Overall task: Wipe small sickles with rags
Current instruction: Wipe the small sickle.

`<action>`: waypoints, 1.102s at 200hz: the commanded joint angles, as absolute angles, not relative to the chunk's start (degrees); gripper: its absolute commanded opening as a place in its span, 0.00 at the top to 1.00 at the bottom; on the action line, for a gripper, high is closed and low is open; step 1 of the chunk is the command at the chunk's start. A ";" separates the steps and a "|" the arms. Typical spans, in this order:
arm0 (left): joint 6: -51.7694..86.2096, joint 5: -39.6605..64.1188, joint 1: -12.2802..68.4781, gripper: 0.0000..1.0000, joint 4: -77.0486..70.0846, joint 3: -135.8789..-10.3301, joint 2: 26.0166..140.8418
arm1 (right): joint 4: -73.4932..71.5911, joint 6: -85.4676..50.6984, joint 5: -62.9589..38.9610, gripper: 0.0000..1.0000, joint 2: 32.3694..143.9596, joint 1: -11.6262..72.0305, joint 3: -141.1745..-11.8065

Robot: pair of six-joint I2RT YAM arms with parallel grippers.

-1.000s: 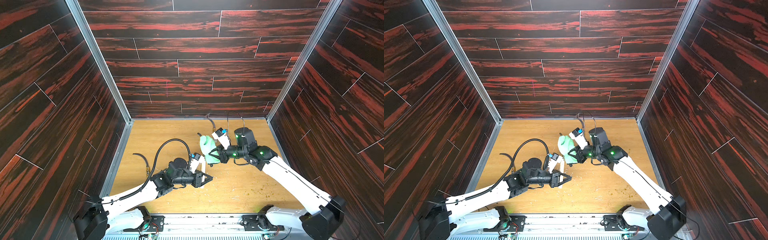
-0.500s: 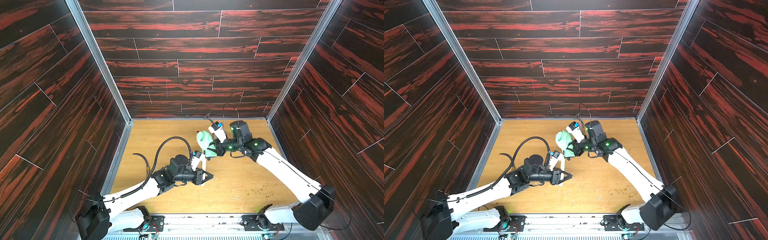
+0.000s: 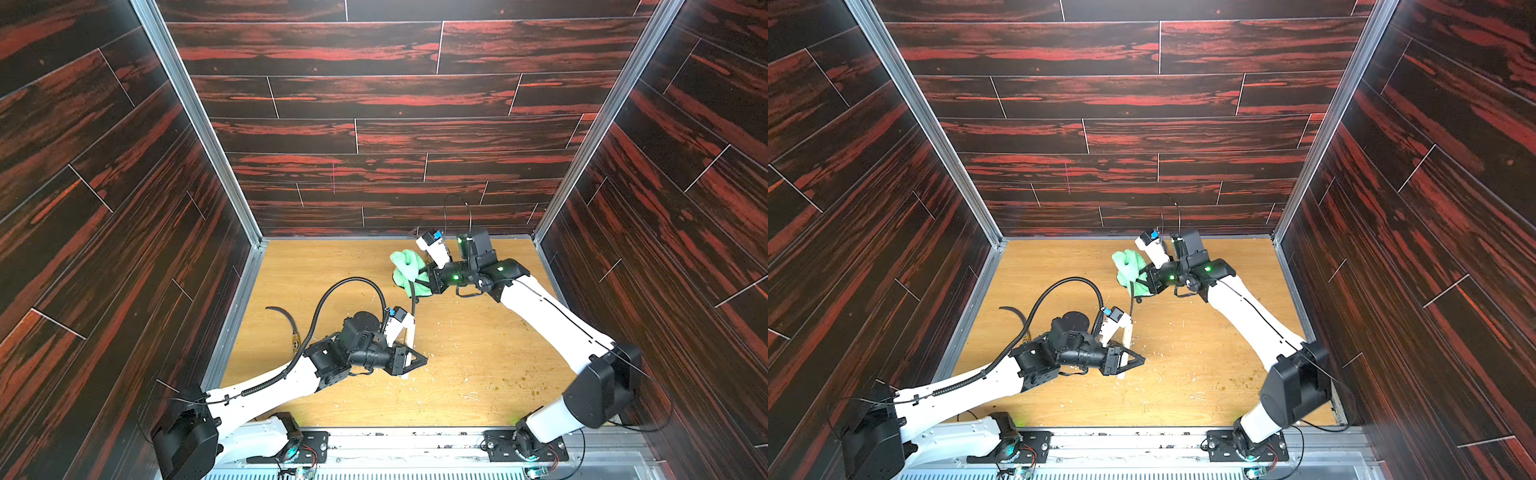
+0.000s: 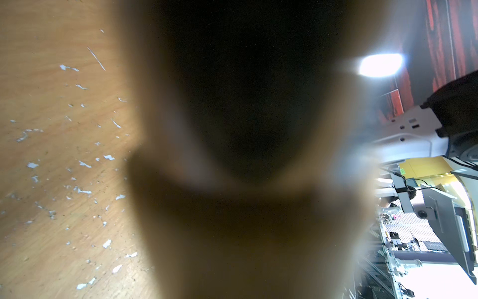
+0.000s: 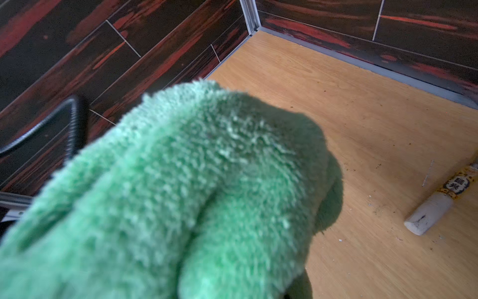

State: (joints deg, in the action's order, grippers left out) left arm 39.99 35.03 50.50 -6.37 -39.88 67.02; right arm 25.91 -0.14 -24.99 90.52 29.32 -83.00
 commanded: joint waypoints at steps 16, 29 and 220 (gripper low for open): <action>35.68 40.16 52.03 1.00 -6.51 -42.71 64.30 | 22.48 -1.06 -26.01 1.00 95.12 26.73 -84.47; 35.38 39.95 52.02 1.00 -5.95 -42.69 63.94 | 21.86 -2.28 -25.86 1.00 96.16 25.34 -84.27; 18.20 12.77 52.29 1.00 24.46 -52.17 73.53 | 37.07 -6.88 -12.97 1.00 72.81 31.56 -80.95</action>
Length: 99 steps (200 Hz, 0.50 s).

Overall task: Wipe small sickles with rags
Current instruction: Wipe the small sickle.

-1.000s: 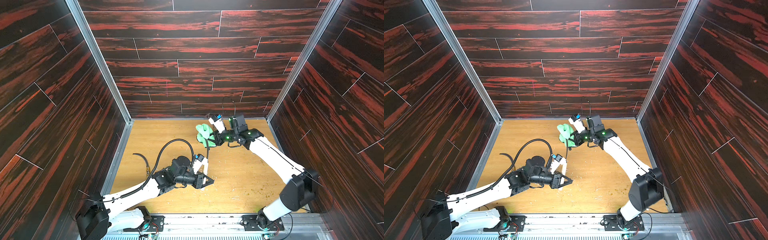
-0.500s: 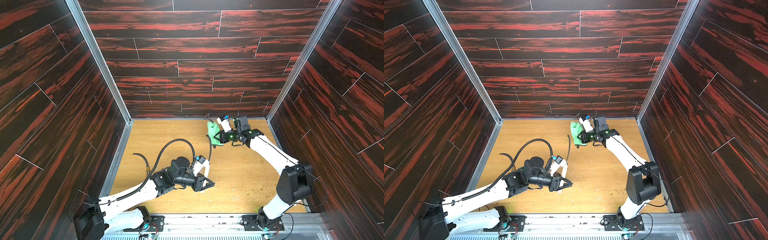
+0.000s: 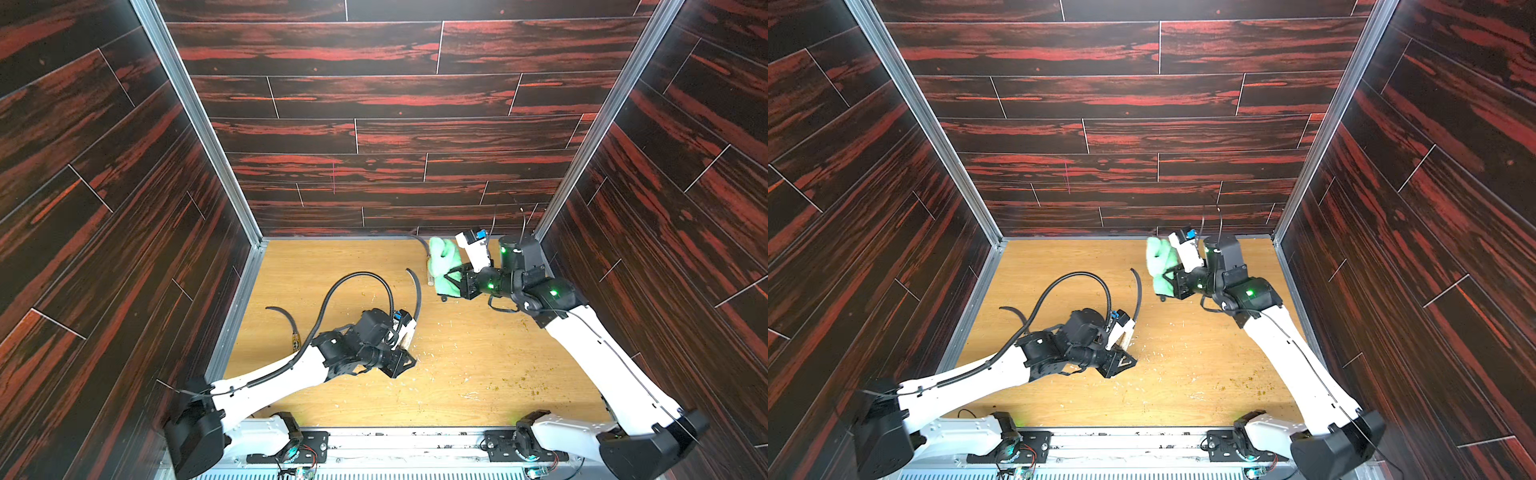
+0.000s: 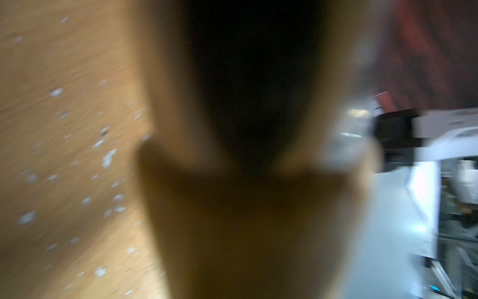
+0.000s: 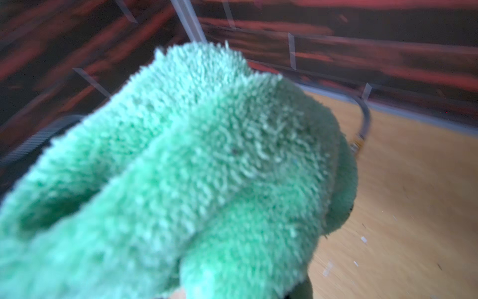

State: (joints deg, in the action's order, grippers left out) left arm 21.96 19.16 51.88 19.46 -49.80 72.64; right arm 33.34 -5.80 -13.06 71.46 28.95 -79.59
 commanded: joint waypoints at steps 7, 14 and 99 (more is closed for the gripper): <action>17.98 11.66 52.32 1.00 24.84 -52.47 73.86 | 36.83 -7.35 -14.17 1.00 73.29 32.18 -81.13; 17.70 10.89 52.38 1.00 25.15 -52.78 74.07 | 36.45 -7.69 -15.10 1.00 73.64 33.08 -81.15; 16.36 6.00 53.78 1.00 25.83 -53.79 74.14 | 33.94 -11.60 -15.95 1.00 81.65 36.53 -79.45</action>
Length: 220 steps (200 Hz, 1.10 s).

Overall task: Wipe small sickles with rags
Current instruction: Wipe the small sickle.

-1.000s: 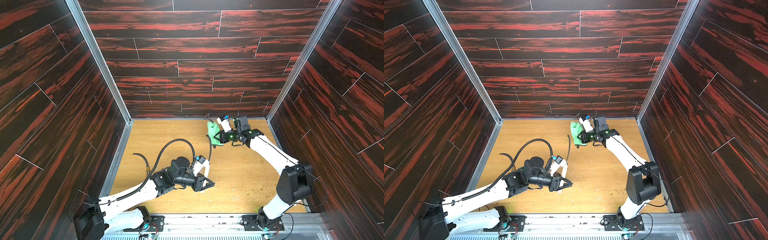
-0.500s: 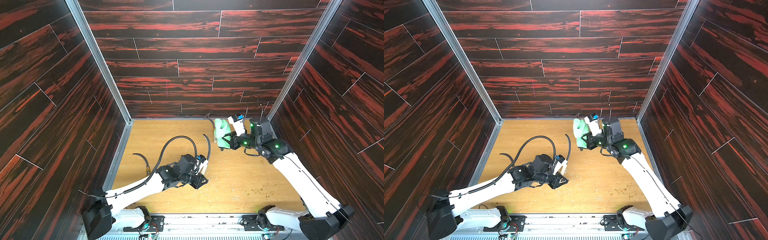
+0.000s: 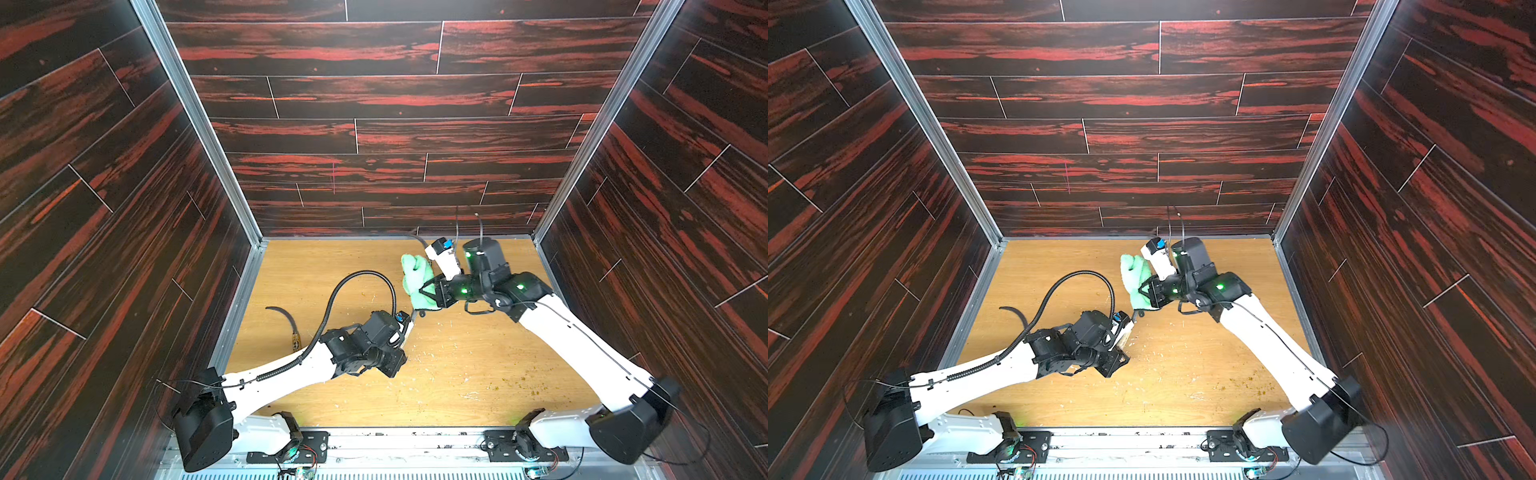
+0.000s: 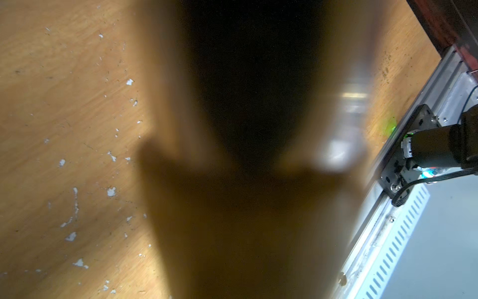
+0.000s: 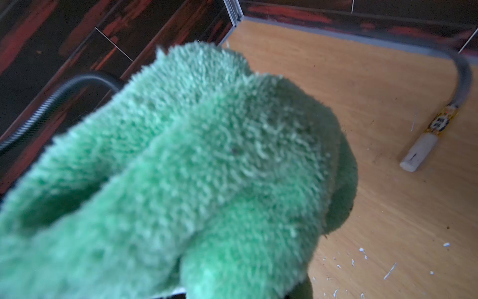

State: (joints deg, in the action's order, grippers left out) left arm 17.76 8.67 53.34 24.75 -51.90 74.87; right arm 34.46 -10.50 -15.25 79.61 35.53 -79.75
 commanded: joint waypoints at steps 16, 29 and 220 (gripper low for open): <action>16.43 5.01 53.85 1.00 25.52 -53.74 73.59 | 34.58 -11.64 -14.39 1.00 82.50 36.49 -79.05; 16.45 4.47 53.92 1.00 24.86 -53.47 72.81 | 35.04 -11.43 -11.57 1.00 83.22 36.56 -78.62; 18.37 -0.85 54.31 1.00 19.83 -49.67 68.73 | 38.67 -10.96 -15.63 1.00 80.40 35.23 -81.85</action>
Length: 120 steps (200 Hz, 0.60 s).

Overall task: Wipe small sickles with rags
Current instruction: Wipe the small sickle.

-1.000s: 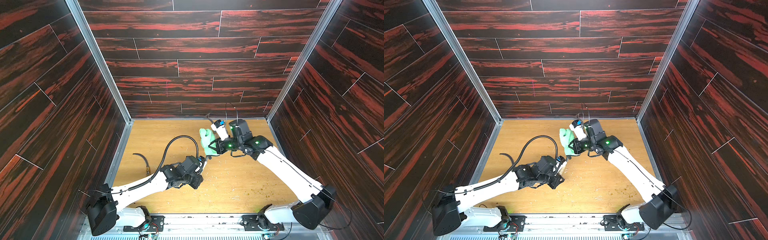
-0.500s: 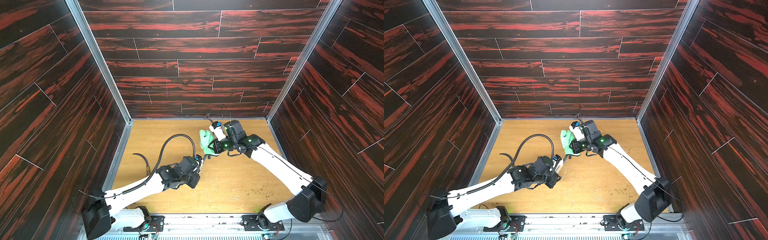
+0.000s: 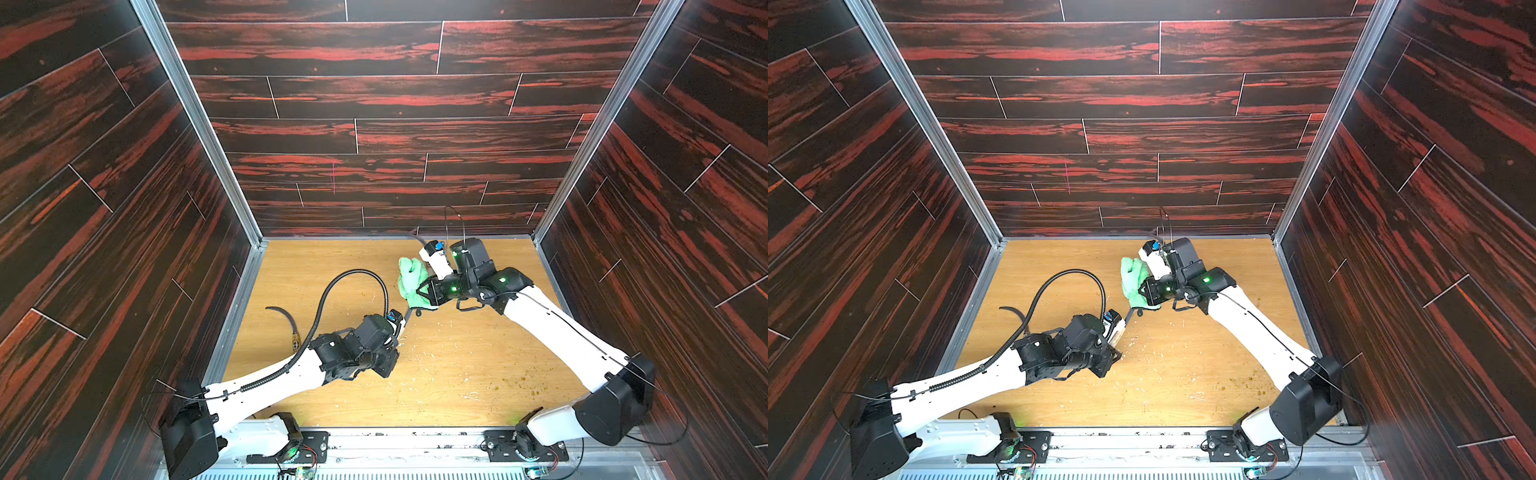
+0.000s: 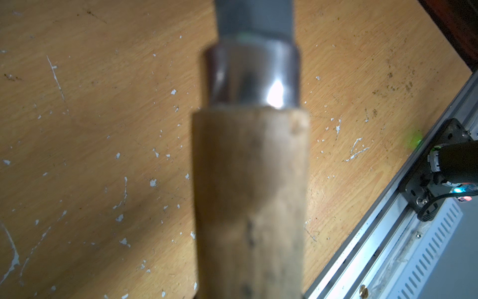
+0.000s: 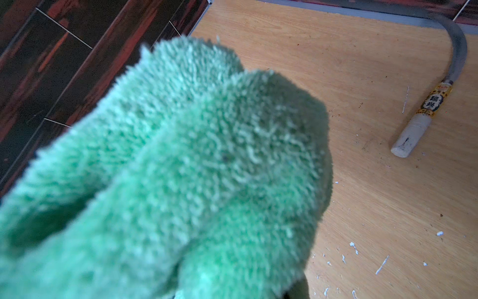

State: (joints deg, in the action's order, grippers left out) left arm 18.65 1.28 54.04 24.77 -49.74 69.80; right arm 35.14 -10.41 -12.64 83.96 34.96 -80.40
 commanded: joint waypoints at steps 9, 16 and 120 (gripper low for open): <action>18.46 -1.31 54.32 1.00 19.54 -49.71 68.82 | 38.77 -11.57 -16.33 1.00 79.90 35.53 -81.36; 18.53 -1.62 54.31 1.00 19.36 -49.80 68.82 | 38.63 -12.13 -16.80 1.00 79.64 35.86 -80.89; 18.18 0.85 55.13 1.00 17.37 -49.84 66.18 | 31.66 -13.40 -17.73 1.00 85.35 32.73 -76.16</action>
State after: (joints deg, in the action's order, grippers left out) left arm 19.53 0.01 54.33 21.87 -49.60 70.43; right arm 31.94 -13.50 -17.43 81.65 35.20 -75.94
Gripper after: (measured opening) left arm 0.250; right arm 0.105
